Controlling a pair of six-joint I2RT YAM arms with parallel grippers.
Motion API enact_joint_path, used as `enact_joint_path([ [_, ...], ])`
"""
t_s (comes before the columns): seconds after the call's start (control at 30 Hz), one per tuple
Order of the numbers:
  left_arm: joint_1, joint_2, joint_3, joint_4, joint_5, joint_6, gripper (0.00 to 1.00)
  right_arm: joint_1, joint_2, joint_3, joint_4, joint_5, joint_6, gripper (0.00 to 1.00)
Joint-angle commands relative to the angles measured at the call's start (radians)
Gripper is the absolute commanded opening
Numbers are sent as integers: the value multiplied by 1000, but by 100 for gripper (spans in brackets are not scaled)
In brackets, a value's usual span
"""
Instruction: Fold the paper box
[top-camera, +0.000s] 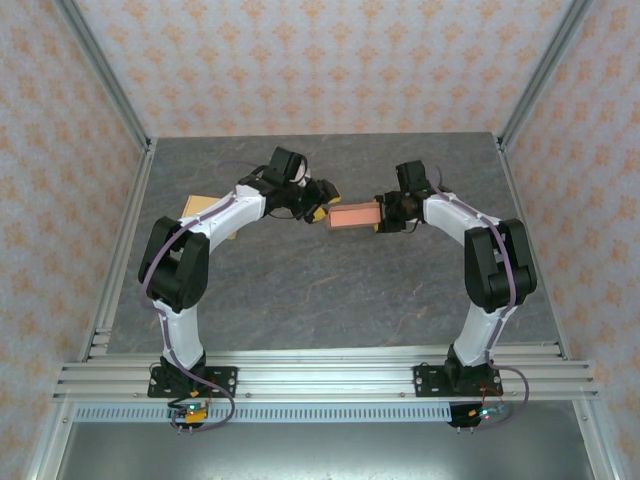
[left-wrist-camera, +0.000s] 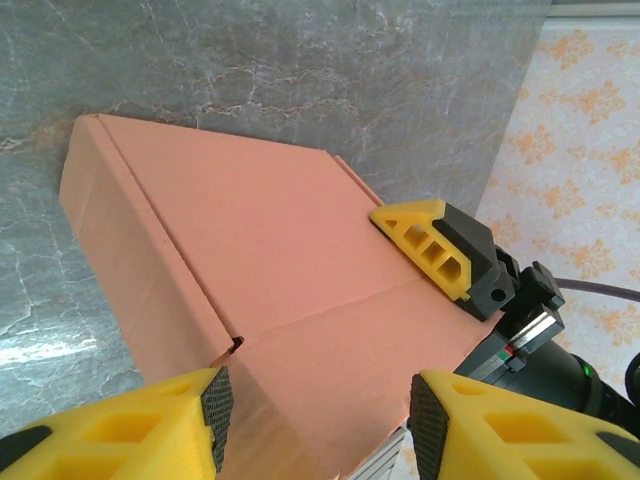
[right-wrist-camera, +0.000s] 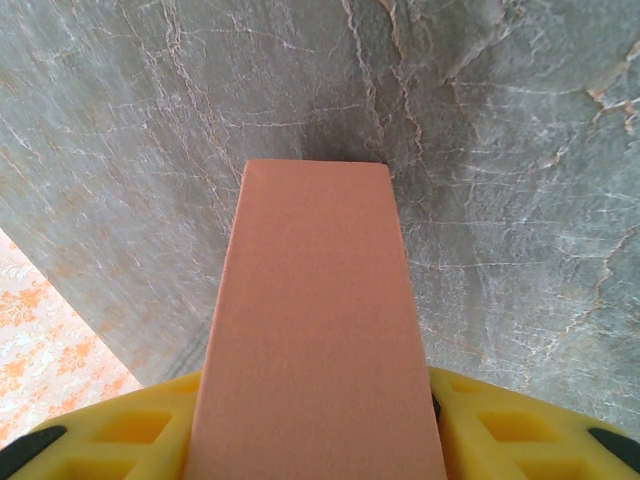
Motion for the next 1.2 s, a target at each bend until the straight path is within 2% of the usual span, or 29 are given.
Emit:
enact_joint_path([
  [0.0, -24, -44, -2, -16, 32, -37, 52, -1, 18, 3, -53, 6, -5, 34],
  [0.27, -48, -50, -8, -36, 40, -37, 48, 14, 23, 15, -58, 15, -3, 34],
  [0.73, -27, -51, 69, -269, -12, 192, 48, 25, 28, 21, -58, 21, -5, 32],
  [0.97, -28, -55, 26, -226, -8, 178, 36, 26, 30, 20, -59, 23, -4, 31],
  [1.17, -35, -61, 25, -234, -7, 236, 33, 26, 30, 19, -60, 27, 19, 31],
])
